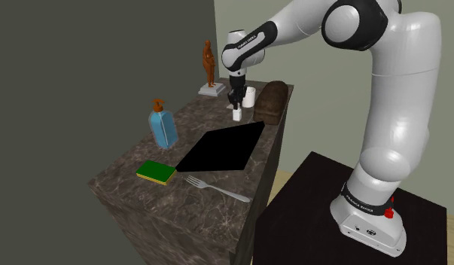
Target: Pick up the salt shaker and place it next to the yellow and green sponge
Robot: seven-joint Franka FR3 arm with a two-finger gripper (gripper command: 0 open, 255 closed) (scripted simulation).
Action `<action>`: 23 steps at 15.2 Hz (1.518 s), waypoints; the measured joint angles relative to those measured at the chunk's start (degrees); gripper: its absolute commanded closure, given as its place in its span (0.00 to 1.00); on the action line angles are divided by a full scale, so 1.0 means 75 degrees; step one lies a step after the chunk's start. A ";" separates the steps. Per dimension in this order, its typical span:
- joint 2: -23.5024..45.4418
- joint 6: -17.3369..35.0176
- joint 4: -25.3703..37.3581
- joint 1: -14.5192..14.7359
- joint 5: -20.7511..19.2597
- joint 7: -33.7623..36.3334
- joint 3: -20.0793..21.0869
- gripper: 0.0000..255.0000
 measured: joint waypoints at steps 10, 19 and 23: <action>-0.0342 -0.0854 0.0516 0.0004 -0.0036 0.0025 -0.0012 1.00; -0.0514 -0.1719 0.1211 -0.0005 -0.0054 0.0033 -0.0023 1.00; -0.0567 -0.2133 0.1573 -0.0002 -0.0062 0.0048 -0.0023 1.00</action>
